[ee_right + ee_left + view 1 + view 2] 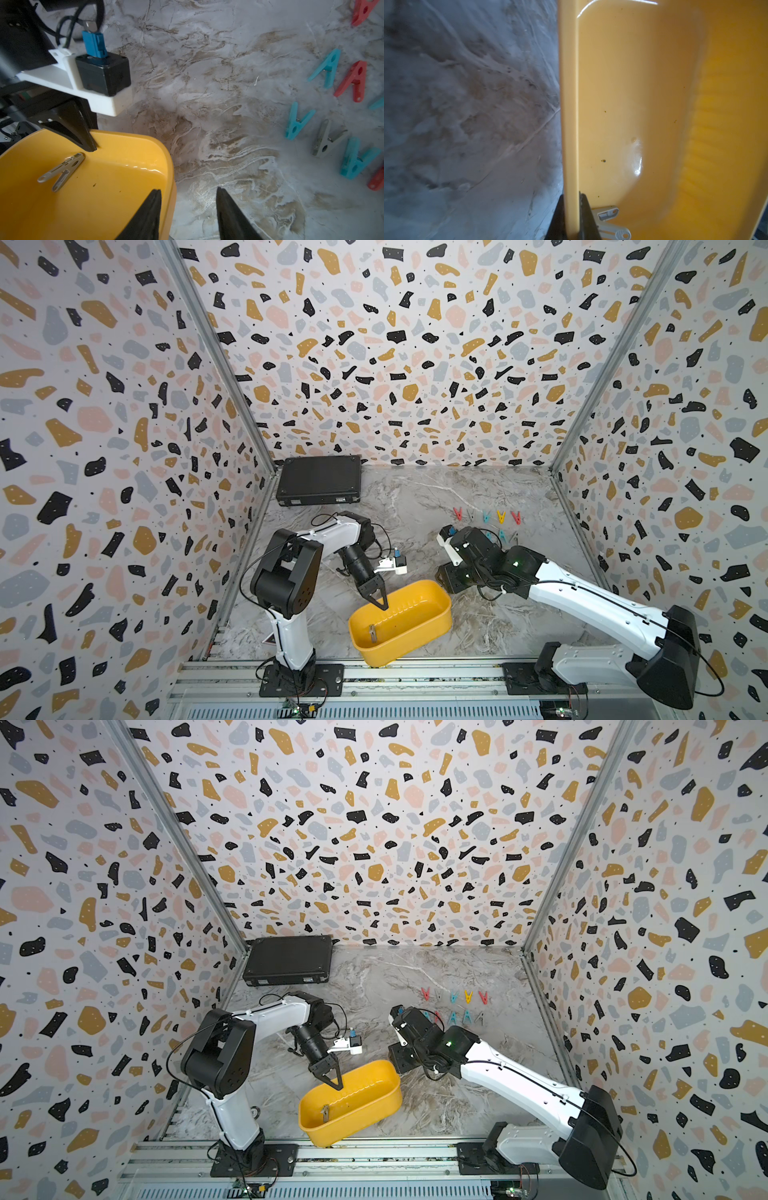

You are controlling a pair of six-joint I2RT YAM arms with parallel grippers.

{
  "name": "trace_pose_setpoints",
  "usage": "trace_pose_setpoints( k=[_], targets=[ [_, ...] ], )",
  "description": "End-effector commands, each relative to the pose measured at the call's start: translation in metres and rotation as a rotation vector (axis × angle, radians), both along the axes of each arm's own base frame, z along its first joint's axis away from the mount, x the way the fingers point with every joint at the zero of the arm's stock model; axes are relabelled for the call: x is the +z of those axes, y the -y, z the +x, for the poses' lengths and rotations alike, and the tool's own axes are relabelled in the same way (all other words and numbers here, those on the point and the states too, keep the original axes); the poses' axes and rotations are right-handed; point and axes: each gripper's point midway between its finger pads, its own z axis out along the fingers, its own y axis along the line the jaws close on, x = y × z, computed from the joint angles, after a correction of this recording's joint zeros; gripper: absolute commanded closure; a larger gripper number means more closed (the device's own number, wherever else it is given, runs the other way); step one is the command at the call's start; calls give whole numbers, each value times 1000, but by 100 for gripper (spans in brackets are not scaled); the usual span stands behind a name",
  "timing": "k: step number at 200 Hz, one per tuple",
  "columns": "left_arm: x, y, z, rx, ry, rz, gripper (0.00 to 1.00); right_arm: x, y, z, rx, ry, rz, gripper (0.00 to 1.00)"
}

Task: Take the clothespins out of the storage box
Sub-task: Adjust the storage box at the center of the board.

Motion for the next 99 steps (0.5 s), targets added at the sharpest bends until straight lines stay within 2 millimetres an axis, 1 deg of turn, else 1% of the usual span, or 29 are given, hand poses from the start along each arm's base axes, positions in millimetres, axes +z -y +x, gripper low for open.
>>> trace_pose_setpoints(
  k=[1,22,37,54,63,77,99],
  targets=[
    [24,6,-10,-14,-64,-83,100,17,2,3,-21,31,28,52],
    [18,4,-7,-14,-39,-58,100,17,5,5,-37,41,21,52],
    [3,1,2,4,31,8,100,19,10,8,-59,59,12,52],
    [-18,-7,21,33,163,112,100,22,18,11,-87,85,-4,52],
    [-28,-12,35,47,250,164,100,23,20,11,-95,93,-7,53],
    [-36,-19,54,73,357,232,100,24,22,11,-101,100,-6,53],
    [-41,-28,80,108,509,311,100,22,21,10,-95,90,-4,53]
  ],
)
